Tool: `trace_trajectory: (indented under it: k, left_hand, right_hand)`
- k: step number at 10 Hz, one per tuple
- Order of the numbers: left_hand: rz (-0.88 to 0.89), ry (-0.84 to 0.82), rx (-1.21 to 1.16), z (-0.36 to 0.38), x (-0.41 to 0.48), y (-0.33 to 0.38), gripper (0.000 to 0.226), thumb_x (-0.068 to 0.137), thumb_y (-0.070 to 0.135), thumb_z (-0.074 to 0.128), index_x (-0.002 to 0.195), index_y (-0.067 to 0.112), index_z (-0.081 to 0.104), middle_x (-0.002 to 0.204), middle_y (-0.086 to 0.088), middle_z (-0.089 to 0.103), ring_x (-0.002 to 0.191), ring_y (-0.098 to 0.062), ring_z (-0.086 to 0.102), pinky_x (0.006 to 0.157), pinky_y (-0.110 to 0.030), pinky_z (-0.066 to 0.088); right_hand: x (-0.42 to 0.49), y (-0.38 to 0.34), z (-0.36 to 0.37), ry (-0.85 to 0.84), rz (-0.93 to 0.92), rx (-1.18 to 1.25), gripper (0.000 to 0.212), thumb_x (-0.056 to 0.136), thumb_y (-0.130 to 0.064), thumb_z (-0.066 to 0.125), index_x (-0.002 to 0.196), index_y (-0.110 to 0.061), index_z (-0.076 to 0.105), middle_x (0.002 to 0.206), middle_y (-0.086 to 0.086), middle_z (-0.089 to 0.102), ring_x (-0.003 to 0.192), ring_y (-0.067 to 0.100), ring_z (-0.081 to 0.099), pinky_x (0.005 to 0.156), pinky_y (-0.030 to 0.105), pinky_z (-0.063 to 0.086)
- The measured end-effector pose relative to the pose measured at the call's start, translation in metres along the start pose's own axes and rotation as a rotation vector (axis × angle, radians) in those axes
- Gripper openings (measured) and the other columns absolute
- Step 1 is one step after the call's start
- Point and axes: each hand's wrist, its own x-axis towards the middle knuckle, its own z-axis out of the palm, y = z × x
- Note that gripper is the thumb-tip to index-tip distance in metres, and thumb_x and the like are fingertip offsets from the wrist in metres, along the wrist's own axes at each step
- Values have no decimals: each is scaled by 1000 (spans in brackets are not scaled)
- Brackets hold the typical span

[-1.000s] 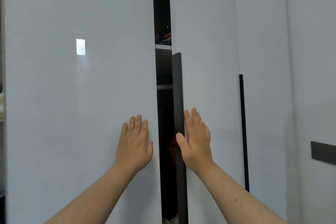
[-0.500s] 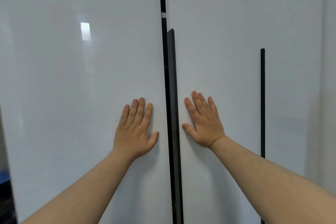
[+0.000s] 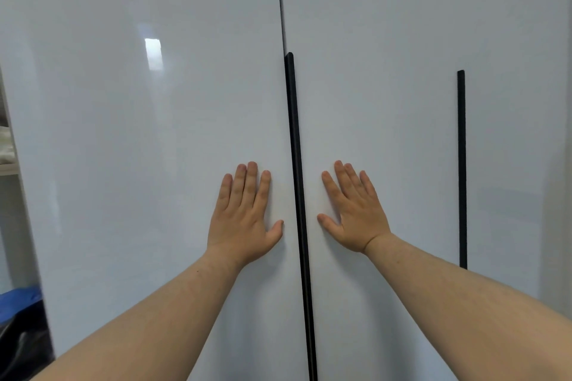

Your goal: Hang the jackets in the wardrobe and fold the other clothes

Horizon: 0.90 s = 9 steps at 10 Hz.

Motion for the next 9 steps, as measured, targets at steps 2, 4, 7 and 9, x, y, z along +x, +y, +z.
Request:
trace_trajectory:
  k: [2,4,7,9]
  left_hand:
    - [-6,-26,-13,1,-1,-1,94,83,61,35,157,8,11,164,-18,3,152,-33,-1,123,-48,-2]
    - [-103,-107,-139,-12,-8,12,92,81,54,41,156,8,16,164,-18,7,152,-30,0,122,-48,0]
    - [40,-215,-259,-27,-66,21,67,64,33,74,127,11,67,148,-19,46,137,-35,45,114,-43,24]
    - [38,-565,-472,-32,-111,7,51,95,38,43,145,27,46,161,9,25,150,-10,18,118,-21,11]
  right_hand:
    - [-22,8,12,-43,25,-17,85,90,-58,37,159,-24,0,166,9,-1,153,22,-6,123,44,0]
    - [-45,3,18,-88,97,44,87,90,-54,37,158,-25,-8,166,5,-10,152,19,-14,122,41,-5]
    - [-121,-17,23,-209,250,348,58,95,-21,51,152,-23,36,161,-10,20,149,8,19,113,13,12]
    - [-169,-23,29,-514,314,351,35,96,-27,43,125,-32,62,118,-17,65,107,2,58,85,12,40]
